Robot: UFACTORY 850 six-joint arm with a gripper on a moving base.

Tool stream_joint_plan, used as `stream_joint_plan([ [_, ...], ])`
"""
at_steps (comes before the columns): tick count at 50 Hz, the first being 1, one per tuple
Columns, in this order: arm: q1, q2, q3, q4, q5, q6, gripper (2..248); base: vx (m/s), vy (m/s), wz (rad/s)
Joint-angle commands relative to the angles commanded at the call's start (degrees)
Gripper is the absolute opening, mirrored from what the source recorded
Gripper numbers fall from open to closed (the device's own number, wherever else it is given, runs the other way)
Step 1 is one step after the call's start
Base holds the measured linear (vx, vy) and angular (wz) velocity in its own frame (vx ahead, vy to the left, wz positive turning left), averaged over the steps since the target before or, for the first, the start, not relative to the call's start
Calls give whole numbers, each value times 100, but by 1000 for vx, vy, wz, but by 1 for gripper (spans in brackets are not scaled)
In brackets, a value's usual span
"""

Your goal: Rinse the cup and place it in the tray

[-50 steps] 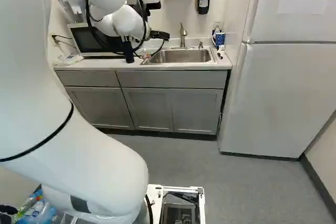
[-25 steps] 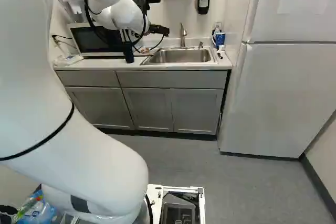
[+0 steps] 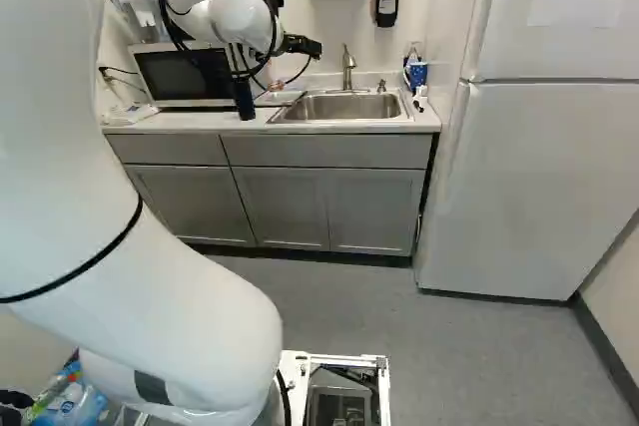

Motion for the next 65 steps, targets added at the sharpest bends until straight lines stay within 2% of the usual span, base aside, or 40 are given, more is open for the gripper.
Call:
stream_joint_plan([
  [33, 0, 0, 0, 0, 0, 0, 247, 10, -8, 18],
  [65, 0, 0, 0, 0, 0, 0, 247, 101, -58, 292],
])
